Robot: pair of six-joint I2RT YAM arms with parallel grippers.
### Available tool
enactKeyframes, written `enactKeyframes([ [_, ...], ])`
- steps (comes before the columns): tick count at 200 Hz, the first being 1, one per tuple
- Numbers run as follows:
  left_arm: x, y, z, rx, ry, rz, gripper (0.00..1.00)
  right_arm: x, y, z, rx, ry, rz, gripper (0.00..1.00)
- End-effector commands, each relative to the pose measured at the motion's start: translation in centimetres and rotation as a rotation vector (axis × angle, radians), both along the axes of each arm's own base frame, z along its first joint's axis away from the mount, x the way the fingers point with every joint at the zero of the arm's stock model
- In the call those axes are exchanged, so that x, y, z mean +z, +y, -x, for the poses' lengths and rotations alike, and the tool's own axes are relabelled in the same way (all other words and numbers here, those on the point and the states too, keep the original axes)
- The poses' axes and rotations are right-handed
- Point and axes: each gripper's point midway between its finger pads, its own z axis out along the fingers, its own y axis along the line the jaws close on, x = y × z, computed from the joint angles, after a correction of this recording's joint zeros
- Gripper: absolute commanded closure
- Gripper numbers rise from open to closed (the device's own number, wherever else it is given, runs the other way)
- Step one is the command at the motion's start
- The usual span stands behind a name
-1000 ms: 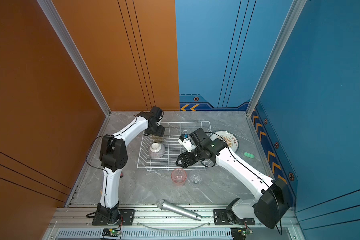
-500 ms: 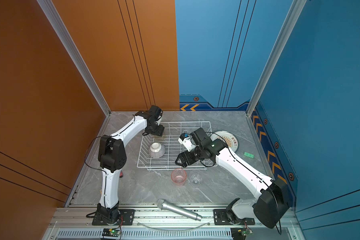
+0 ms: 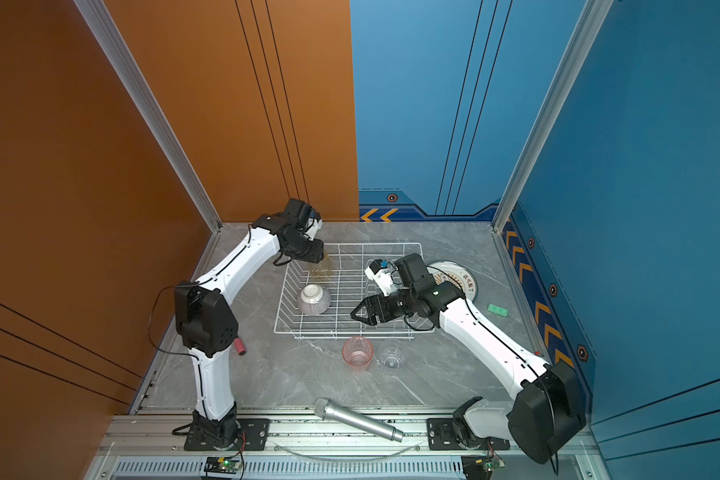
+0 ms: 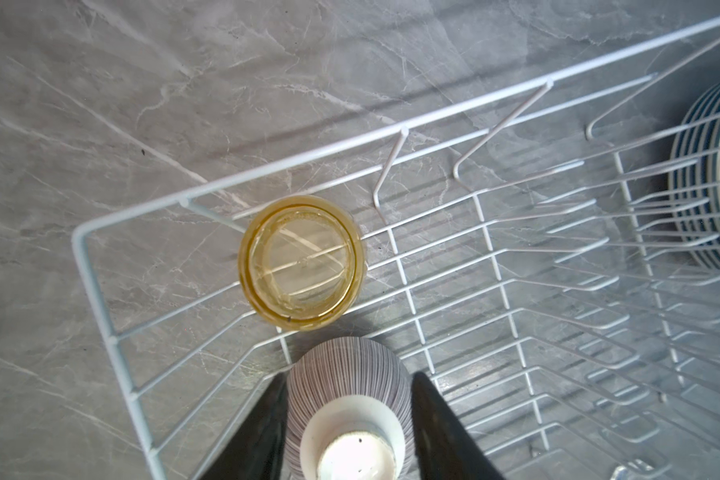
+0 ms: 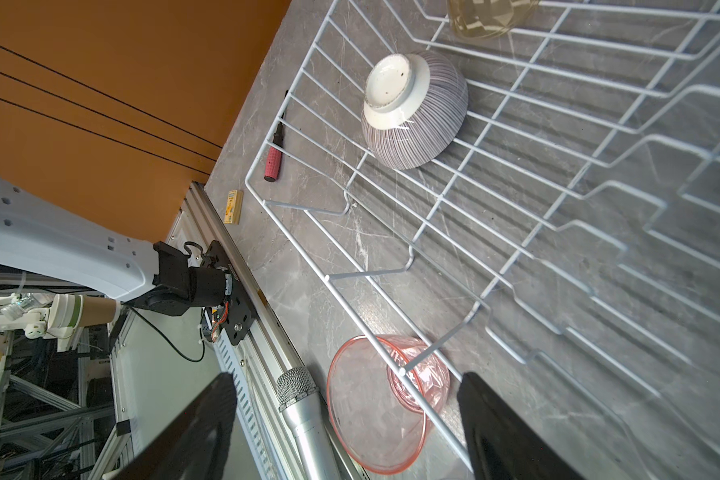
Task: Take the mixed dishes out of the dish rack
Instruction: 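Lower the left gripper onto the amber glass in the rack and grip it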
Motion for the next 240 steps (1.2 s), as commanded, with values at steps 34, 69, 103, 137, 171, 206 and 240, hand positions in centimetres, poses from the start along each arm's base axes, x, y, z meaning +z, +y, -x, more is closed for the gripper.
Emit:
enactKeyframes([
  [34,-1.5,-0.1,-0.7,0.015,0.022,-0.030,0.11,1.0,-0.1,0.0,-0.009,-0.012,-0.049,0.18],
  [69,-3.3,-0.3,-2.1,0.027,0.039,-0.049,0.07,1.0,-0.3,-0.2,-0.018,-0.012,-0.049,0.18],
  [103,-5.0,-0.3,-3.1,0.044,0.052,-0.069,0.07,0.8,-0.6,-0.4,-0.032,-0.007,-0.048,0.18],
  [137,-6.1,-0.2,-3.8,0.053,0.054,-0.100,0.07,0.5,-0.9,-0.7,-0.044,-0.003,-0.050,0.18],
  [171,-7.1,-0.6,-4.3,0.043,0.049,-0.135,0.08,0.0,-0.9,-1.0,-0.047,0.010,-0.050,0.18],
  [206,-8.1,-0.6,-4.6,0.045,0.054,-0.156,0.18,-0.4,-1.0,-1.1,-0.052,0.019,-0.047,0.18],
  [240,-8.5,-0.4,-4.5,0.043,0.064,-0.170,0.36,-0.7,-1.2,-1.3,-0.056,0.025,-0.048,0.18],
])
